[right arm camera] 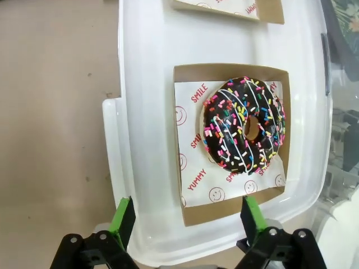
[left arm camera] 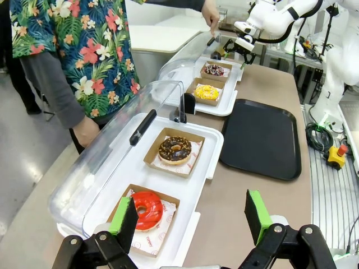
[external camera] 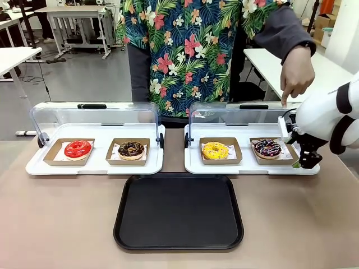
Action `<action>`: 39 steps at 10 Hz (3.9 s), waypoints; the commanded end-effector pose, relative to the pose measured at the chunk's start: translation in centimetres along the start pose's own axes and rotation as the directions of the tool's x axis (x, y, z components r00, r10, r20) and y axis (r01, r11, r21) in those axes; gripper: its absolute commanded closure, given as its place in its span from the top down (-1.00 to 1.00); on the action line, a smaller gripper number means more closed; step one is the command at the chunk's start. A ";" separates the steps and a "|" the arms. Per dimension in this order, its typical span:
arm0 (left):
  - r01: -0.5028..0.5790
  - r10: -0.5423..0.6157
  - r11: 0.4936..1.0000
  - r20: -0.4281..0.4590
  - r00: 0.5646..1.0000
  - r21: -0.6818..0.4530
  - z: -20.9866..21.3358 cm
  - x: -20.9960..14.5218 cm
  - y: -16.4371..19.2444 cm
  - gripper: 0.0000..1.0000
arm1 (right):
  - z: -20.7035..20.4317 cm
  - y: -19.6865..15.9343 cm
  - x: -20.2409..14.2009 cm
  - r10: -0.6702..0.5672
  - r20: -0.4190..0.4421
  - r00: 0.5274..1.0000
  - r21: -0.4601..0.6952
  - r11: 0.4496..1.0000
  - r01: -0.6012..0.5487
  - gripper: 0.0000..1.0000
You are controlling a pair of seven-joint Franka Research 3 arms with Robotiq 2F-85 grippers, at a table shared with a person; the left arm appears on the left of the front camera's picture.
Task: Move the fourth donut from the left to the tray.
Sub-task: Pick up the Paper togo box containing the Donut indicated by the person and place it on the Handle tray.
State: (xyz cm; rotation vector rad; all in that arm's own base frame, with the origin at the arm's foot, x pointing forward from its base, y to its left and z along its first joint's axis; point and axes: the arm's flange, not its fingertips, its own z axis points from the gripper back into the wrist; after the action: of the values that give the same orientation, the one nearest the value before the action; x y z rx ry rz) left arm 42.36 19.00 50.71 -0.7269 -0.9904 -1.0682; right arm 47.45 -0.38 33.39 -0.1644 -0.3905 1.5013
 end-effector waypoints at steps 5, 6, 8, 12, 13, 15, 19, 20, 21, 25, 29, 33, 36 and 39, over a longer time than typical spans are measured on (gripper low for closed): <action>0.006 -0.006 1.000 0.005 1.000 -0.004 0.1 0.2 -0.1 1.00 | -1.7 -1.1 -0.4 0.026 -0.009 1.000 -0.054 0.998 -0.026 1.00; 0.006 -0.006 1.000 0.005 1.000 -0.004 0.1 0.2 -0.1 1.00 | -2.0 -1.3 -0.4 0.024 -0.013 1.000 -0.062 0.998 -0.024 1.00; 0.006 -0.006 1.000 0.005 1.000 -0.004 0.1 0.2 -0.1 1.00 | -2.5 -1.5 -0.5 0.027 -0.018 0.999 -0.059 0.998 -0.028 1.00; 0.006 -0.006 1.000 0.005 1.000 -0.004 0.1 0.2 -0.1 1.00 | -3.2 -1.7 -0.6 0.033 -0.020 0.999 -0.057 0.998 -0.035 1.00; 0.006 -0.006 1.000 0.005 1.000 -0.004 0.1 0.2 -0.1 1.00 | -3.3 -1.7 -0.7 0.036 -0.021 0.999 -0.052 0.998 -0.037 -0.19; 0.006 -0.006 1.000 0.005 1.000 -0.004 0.1 0.2 -0.1 1.00 | -3.4 -1.7 -0.8 0.039 -0.026 0.999 -0.041 0.998 -0.040 -1.00; 0.006 -0.006 1.000 0.005 1.000 -0.004 0.1 0.2 -0.1 1.00 | -3.6 -1.7 -1.1 0.034 -0.037 0.999 -0.004 0.999 -0.034 -1.00; 0.006 -0.006 1.000 0.005 1.000 -0.004 0.1 0.2 -0.1 1.00 | -3.6 -1.7 -1.2 0.032 -0.039 0.999 0.006 0.999 -0.032 -1.00; 0.006 -0.006 1.000 0.005 1.000 -0.004 0.1 0.2 -0.1 1.00 | -3.6 -1.8 -1.3 0.033 -0.040 0.999 0.012 0.999 -0.032 -1.00; 0.006 -0.006 1.000 0.005 1.000 -0.004 0.1 0.2 -0.1 1.00 | -3.0 -1.7 -1.0 0.044 -0.005 0.999 0.019 0.999 -0.044 -1.00; 0.006 -0.006 1.000 0.005 1.000 -0.004 0.1 0.2 -0.1 1.00 | -3.7 -1.0 -0.7 0.013 -0.033 0.999 0.019 1.000 -0.012 -0.96; 0.006 -0.006 1.000 0.005 1.000 -0.004 0.1 0.2 -0.1 1.00 | 2.2 0.5 1.6 0.024 0.010 1.000 -0.093 0.995 -0.023 -0.96; 0.006 -0.006 1.000 0.005 1.000 -0.004 0.1 0.2 -0.1 1.00 | 4.5 2.5 4.6 0.034 0.039 0.999 -0.065 0.997 -0.032 -0.96; 0.006 -0.006 1.000 0.005 1.000 -0.004 0.1 0.2 -0.1 1.00 | 5.4 6.3 8.5 -0.015 0.076 0.997 -0.062 0.998 0.020 -0.96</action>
State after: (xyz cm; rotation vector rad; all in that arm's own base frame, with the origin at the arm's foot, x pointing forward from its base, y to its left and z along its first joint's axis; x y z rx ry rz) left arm 42.41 19.04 50.77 -0.7256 -0.9906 -1.0690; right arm 43.29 6.49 37.43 -0.1518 -0.4818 1.5170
